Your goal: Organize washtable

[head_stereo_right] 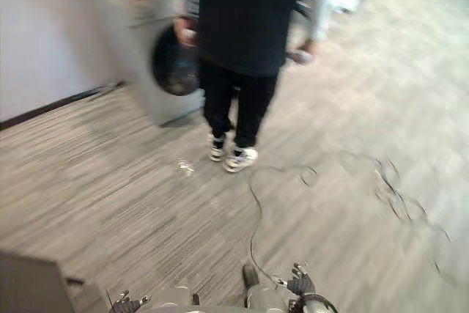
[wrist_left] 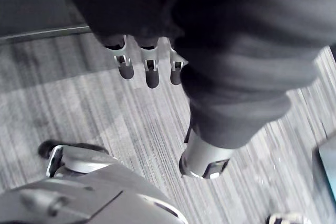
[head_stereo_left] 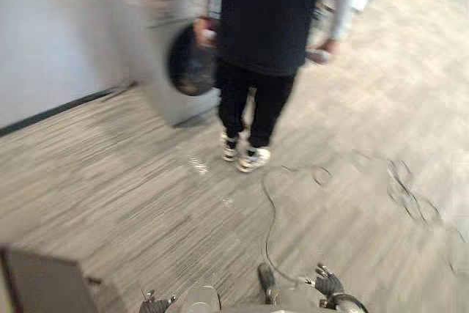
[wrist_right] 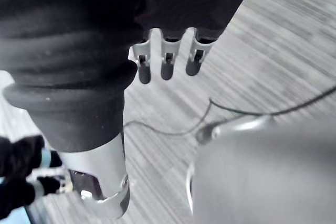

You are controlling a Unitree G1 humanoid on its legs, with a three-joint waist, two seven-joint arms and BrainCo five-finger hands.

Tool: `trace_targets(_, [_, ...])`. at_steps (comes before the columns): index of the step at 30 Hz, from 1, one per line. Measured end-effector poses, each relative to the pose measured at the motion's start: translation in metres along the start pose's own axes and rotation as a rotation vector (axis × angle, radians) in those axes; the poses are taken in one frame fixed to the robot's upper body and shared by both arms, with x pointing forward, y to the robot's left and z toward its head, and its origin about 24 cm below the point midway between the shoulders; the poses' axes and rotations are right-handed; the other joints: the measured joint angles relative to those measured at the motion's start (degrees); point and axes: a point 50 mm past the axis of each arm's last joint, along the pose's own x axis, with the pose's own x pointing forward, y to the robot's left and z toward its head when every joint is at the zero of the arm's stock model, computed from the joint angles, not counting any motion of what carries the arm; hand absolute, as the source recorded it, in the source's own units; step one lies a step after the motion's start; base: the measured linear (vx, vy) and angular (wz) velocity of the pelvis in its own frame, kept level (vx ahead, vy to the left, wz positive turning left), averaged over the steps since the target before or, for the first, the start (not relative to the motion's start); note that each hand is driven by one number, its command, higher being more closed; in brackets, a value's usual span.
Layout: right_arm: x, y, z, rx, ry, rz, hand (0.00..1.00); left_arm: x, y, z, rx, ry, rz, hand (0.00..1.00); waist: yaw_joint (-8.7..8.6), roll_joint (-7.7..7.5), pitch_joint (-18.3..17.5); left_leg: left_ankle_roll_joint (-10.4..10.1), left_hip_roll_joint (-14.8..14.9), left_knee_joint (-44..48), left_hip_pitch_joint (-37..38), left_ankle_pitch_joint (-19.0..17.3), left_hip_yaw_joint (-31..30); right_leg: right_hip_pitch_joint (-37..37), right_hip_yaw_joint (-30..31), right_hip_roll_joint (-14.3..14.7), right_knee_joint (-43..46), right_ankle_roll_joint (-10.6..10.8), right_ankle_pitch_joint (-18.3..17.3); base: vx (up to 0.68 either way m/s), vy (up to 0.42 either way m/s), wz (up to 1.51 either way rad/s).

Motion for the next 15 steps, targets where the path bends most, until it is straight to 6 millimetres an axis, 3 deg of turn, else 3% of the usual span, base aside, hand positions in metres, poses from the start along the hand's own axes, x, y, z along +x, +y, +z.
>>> trace_targets(1, [-0.001, -0.002, -0.003, 0.005, 0.008, -0.002, 0.0, 0.0, -0.001, -0.003, 0.008, 0.012, -0.007, 0.0, -0.69, 0.6, -0.22, 0.76, 0.06, -2.56, 2.7, 0.42, 3.74, 2.22, -7.7, -1.96, 5.08, -0.52, -3.18, -0.01, 0.122, -1.41])
trace_targets(2, [-0.001, -0.003, -0.007, 0.005, 0.025, -0.005, 0.0, 0.0, -0.002, -0.003, 0.01, 0.014, -0.011, 0.0, -0.7, 0.72, -0.34, 1.22, 0.05, -4.98, 4.62, 0.68, 7.46, 4.57, -10.88, -2.35, 7.92, 0.13, -5.53, -0.02, 0.135, -1.55])
trace_targets(4, [-0.002, -0.002, -0.011, 0.018, 0.043, -0.008, 0.0, 0.0, -0.001, -0.003, 0.013, 0.015, -0.01, 0.0, -0.85, 0.38, -0.69, 1.32, -0.01, -6.55, 5.32, 0.74, 12.24, 7.45, -13.35, -2.22, 7.1, 1.51, -6.97, -0.02, 0.033, -1.48])
trace_targets(6, [-0.002, -0.001, -0.014, 0.033, 0.062, -0.009, 0.0, 0.001, 0.001, -0.003, 0.018, 0.02, -0.006, 0.0, -0.76, -0.86, -1.52, 1.22, -1.13, -7.41, 5.31, 0.87, 16.4, 8.77, -14.55, -1.38, -0.89, 2.29, -7.3, 0.0, -0.064, -1.64])
trace_targets(9, [-0.001, -0.008, -0.013, 0.059, 0.057, -0.035, 0.0, -0.001, -0.005, -0.01, 0.023, 0.044, -0.019, 0.0, -1.66, 1.29, -1.45, 0.76, 0.04, -4.25, 5.4, 1.16, 18.41, 11.81, -8.73, 1.86, -10.3, 3.34, -3.97, 0.04, -0.095, -1.43])
trace_targets(10, [-0.001, -0.009, -0.012, 0.059, 0.058, -0.036, 0.0, -0.002, -0.005, -0.01, 0.032, 0.043, -0.02, 0.0, -1.84, 1.53, -1.45, 0.3, 1.27, 2.0, 4.11, 1.64, 16.88, 12.47, -5.61, 2.37, -11.7, 3.41, -3.17, 0.06, -0.039, -1.38])
trace_targets(11, [-0.001, -0.008, -0.013, 0.059, 0.062, -0.035, 0.0, -0.002, -0.005, -0.01, 0.038, 0.038, -0.02, 0.0, -1.64, 1.2, -1.33, 0.8, 2.37, 11.35, 0.07, 2.84, 11.37, 12.73, -2.27, 2.32, -12.22, 3.32, -2.64, 0.05, -0.013, -1.27])
trace_targets(12, [-0.001, -0.006, -0.014, 0.061, 0.066, -0.031, 0.0, -0.002, -0.005, -0.01, 0.038, 0.037, -0.02, 0.0, -1.25, 0.87, -1.12, 0.55, 1.85, 14.34, -2.43, 2.09, 6.07, 12.5, -0.55, 2.13, -12.1, 3.37, -2.46, 0.04, 0.05, -1.48])
trace_targets(13, [-0.001, -0.007, -0.015, 0.059, 0.079, -0.033, 0.0, -0.001, -0.006, -0.006, 0.035, 0.02, -0.02, 0.0, -0.41, 0.89, -0.96, -0.3, -0.37, 14.84, -4.7, 0.72, -4.09, 12.33, 3.31, 2.0, -12.1, 3.9, -1.81, 0.02, 0.092, -1.29])
trace_targets(15, [0.0, -0.007, -0.017, 0.066, 0.089, -0.034, 0.0, -0.001, -0.006, -0.007, 0.04, 0.02, -0.019, 0.0, -0.42, 0.82, -0.98, -2.42, 0.34, 8.79, -5.28, 0.82, -14.47, 12.28, 8.78, 2.05, -12.2, 5.27, -0.96, 0.03, 0.203, -1.45])
